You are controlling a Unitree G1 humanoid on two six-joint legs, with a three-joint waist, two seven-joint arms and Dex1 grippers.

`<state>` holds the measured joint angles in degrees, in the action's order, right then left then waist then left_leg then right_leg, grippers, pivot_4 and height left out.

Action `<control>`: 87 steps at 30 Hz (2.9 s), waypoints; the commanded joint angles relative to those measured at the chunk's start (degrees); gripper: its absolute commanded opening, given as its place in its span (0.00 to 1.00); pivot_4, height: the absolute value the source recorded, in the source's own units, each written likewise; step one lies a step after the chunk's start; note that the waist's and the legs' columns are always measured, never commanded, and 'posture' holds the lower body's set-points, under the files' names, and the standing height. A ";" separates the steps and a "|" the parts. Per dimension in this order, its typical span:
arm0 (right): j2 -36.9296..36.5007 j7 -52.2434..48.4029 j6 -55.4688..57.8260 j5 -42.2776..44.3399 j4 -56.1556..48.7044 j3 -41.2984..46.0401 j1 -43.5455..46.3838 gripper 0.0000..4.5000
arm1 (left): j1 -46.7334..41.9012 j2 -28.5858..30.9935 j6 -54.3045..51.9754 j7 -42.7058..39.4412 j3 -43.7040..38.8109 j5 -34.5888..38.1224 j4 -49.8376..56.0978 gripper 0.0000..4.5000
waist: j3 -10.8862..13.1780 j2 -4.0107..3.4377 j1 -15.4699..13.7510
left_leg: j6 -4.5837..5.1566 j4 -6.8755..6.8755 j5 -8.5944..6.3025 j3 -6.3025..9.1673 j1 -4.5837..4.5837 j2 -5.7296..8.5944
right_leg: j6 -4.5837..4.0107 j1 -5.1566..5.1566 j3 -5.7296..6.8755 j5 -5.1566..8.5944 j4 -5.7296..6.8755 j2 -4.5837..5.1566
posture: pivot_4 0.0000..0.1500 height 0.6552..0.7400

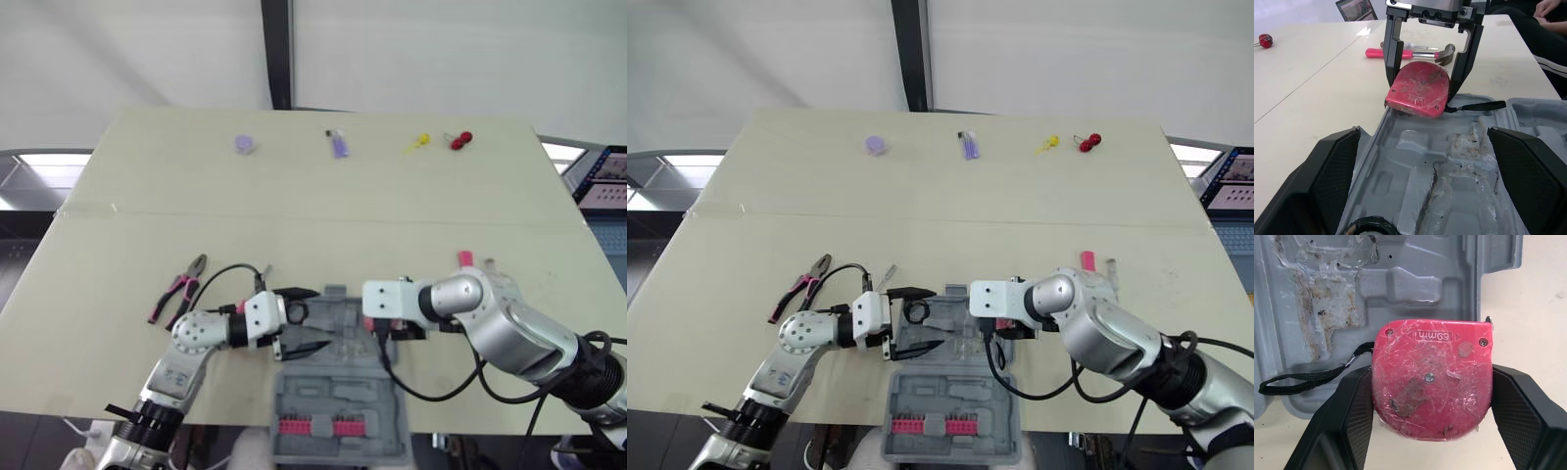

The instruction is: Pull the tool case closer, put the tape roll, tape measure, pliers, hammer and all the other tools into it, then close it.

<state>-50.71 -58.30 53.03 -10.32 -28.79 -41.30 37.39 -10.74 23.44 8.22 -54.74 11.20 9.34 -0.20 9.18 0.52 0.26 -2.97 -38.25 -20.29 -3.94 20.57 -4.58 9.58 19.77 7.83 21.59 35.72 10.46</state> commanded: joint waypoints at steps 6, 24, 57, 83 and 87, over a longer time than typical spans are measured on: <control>1.44 -0.95 -4.35 -3.04 1.70 -0.57 0.64 0.66 | 0.31 0.00 0.39 0.70 -0.35 0.92 1.41 1.00 | 0.00 0.00 -0.01 | 0.00 0.01 0.00 0.00 0.00 0.00 | 0.00 0.00 0.00 0.00 0.00 0.00 | 1.00 1.00; 3.46 -2.86 -8.87 -7.04 4.06 -0.21 -0.32 0.66 | -0.64 -0.39 -0.13 1.02 0.10 0.77 0.86 1.00 | 0.00 0.00 0.03 | 0.00 0.03 0.00 0.00 0.00 0.00 | 0.00 0.00 0.00 0.00 0.00 0.00 | 1.00 1.00; 2.20 -7.41 -7.74 -4.67 -1.97 6.40 -3.36 0.99 | -0.37 -1.01 -0.70 1.14 0.67 0.82 1.09 1.00 | 0.00 0.00 -0.06 | 0.00 0.05 0.00 0.00 0.00 0.00 | 0.00 0.00 0.00 0.00 0.00 0.00 | 1.00 1.00; 13.38 1.19 -39.88 15.53 19.54 30.52 -22.47 0.37 | -1.73 -1.60 -1.07 1.57 0.45 0.98 0.25 1.00 | 0.00 0.01 -0.12 | 0.00 0.09 0.00 -0.01 -0.06 0.00 | 0.00 -0.10 0.02 0.00 -0.03 0.00 | 1.00 1.00; 13.03 1.13 -41.25 15.26 22.33 30.49 -23.69 0.37 | -1.91 -1.50 -1.11 1.66 0.38 0.92 0.25 1.00 | 0.00 0.01 -0.16 | 0.00 0.09 0.00 -0.01 -0.06 0.00 | 0.00 -0.11 0.02 0.00 -0.04 0.00 | 1.00 1.00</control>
<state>-37.44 -57.44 13.31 4.30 -6.84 -12.00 14.40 -12.59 21.86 6.93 -53.29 11.78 9.62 -1.11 9.18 0.53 0.09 -2.97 -38.16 -20.29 -3.95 20.50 -4.58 9.59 19.66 7.85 21.59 35.68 10.46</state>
